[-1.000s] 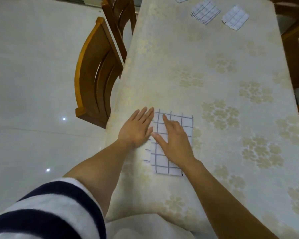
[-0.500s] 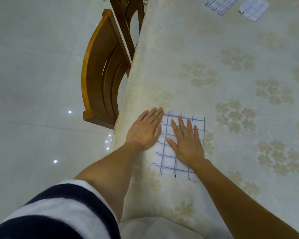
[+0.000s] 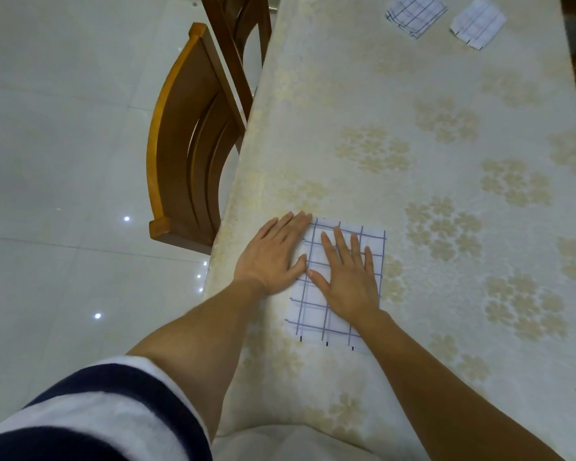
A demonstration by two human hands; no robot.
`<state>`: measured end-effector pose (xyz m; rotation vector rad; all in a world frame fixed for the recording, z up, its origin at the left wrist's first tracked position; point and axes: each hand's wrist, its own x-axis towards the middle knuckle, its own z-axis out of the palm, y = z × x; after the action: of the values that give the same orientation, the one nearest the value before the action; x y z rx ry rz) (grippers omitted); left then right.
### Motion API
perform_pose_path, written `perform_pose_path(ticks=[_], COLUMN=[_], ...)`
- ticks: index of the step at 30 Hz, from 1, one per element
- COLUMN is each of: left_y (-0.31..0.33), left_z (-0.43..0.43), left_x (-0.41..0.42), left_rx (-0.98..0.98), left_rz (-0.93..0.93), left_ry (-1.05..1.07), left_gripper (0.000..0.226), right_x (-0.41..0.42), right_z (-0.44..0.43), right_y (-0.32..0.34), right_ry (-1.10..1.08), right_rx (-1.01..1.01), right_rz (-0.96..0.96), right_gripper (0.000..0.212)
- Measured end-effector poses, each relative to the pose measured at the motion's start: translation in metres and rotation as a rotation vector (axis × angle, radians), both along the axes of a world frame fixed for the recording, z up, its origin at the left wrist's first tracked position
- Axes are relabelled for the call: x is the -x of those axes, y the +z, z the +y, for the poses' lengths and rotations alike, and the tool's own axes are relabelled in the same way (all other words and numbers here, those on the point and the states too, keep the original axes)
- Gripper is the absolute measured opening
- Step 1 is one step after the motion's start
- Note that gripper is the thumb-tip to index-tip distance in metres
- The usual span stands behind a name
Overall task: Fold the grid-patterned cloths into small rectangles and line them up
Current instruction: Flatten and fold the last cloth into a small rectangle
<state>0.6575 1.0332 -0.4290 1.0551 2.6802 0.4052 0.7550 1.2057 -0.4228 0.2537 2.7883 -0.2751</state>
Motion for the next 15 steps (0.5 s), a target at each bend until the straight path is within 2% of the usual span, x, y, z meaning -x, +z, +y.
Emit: perform_pose_path(ticks=[3,6,10,15], left_y=[-0.001,-0.001,-0.001,0.001], left_z=[0.000,0.000,0.000,0.001], left_x=[0.001,0.001,0.001,0.001], left_rx=[0.035,0.041,0.051,0.075], left_rz=[0.014,0.005,0.006,-0.001], left_ry=[-0.029,-0.034,-0.036,-0.033], left_gripper=[0.064,0.063,0.062,0.062], right_x=[0.002,-0.002,-0.019,-0.023], right_z=[0.010,0.036,0.084,0.107], right_y=[0.008,0.014,0.007,0.002], right_ry=[-0.054,-0.180,-0.262,-0.235], right_rx=[0.088,0.145,0.160,0.192], right_rz=[0.082,0.192,0.209,0.204], right_gripper=[0.087,0.068,0.049,0.051])
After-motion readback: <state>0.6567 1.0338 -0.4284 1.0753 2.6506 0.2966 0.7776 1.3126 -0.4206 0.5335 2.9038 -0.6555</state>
